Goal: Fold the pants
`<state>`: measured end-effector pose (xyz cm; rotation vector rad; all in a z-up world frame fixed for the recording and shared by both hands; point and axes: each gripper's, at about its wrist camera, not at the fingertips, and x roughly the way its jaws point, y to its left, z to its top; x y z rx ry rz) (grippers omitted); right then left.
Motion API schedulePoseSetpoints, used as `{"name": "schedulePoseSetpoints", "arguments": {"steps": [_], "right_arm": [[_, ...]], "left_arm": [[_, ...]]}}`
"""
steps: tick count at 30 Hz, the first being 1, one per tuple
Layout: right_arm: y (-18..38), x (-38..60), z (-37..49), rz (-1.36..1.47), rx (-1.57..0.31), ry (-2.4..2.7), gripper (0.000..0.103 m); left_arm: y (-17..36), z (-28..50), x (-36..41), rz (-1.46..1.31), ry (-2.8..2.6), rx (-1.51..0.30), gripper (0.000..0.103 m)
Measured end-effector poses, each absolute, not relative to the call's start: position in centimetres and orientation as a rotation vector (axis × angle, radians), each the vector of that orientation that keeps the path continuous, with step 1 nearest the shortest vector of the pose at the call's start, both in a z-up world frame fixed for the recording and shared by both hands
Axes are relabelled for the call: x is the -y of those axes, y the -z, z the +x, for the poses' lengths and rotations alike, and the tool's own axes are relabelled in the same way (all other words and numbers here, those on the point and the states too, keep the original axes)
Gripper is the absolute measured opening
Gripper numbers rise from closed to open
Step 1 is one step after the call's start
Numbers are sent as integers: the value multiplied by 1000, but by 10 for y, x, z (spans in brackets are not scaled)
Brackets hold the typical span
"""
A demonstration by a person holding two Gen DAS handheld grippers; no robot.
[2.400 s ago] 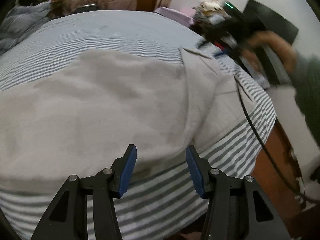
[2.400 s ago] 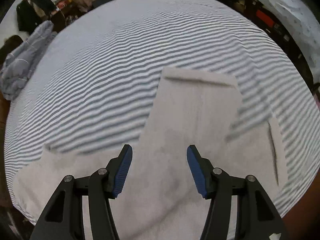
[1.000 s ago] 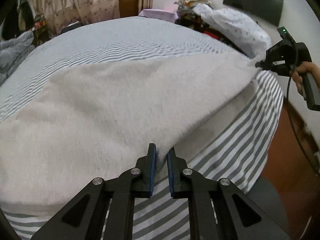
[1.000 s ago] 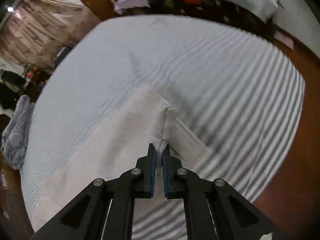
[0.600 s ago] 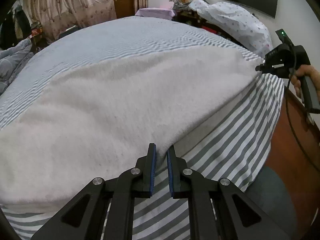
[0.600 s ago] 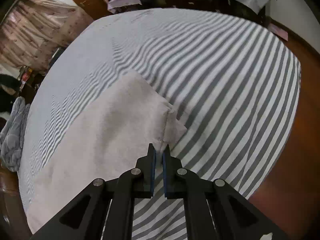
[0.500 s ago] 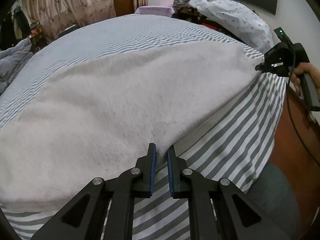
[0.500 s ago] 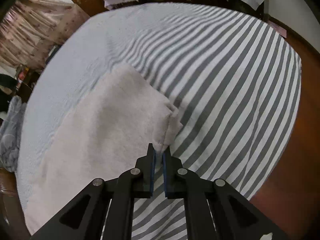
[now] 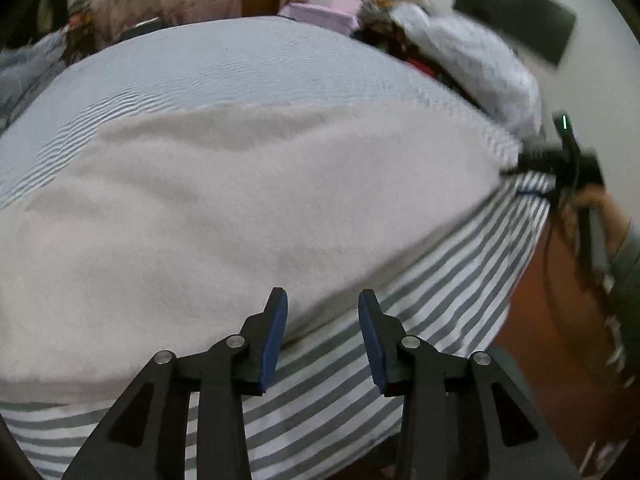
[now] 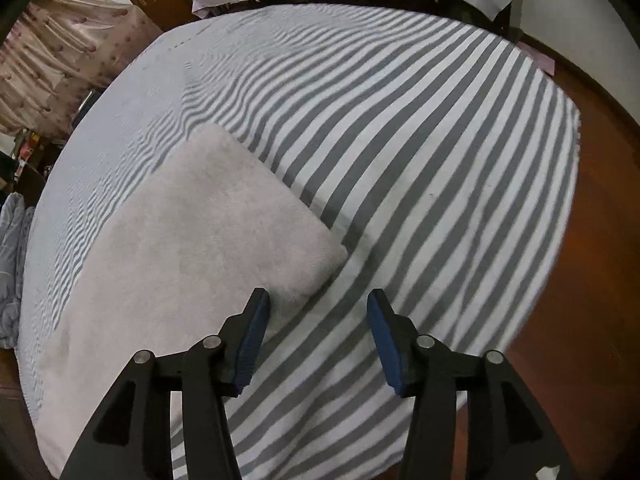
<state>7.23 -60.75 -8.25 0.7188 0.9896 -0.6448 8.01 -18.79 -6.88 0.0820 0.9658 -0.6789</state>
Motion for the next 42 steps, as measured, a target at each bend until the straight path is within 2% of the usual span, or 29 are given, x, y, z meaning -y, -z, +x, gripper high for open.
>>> {"name": "schedulePoseSetpoints", "arguments": {"steps": [3, 8, 16, 23, 30, 34, 39, 42], "right_arm": [[59, 596, 65, 678, -958, 638, 47], [13, 563, 84, 558, -900, 564, 49], [-14, 440, 204, 431, -944, 118, 49], [7, 312, 326, 367, -1078, -272, 49], [64, 228, 424, 409, -1326, -458, 44], [90, 201, 438, 370, -1453, -504, 39], [90, 193, 427, 295, -1512, -630, 39], [94, 181, 429, 275, -1540, -723, 39]], "left_arm": [[52, 98, 159, -23, 595, -912, 43], [52, 141, 121, -81, 396, -890, 44], [92, 177, 89, -119, 236, -969, 44], [110, 154, 84, -10, 264, -921, 43], [115, 150, 66, -77, 294, -891, 43], [112, 143, 63, -59, 314, -845, 43], [98, 141, 43, -72, 208, -794, 43], [100, 155, 18, -79, 68, -837, 43]]}}
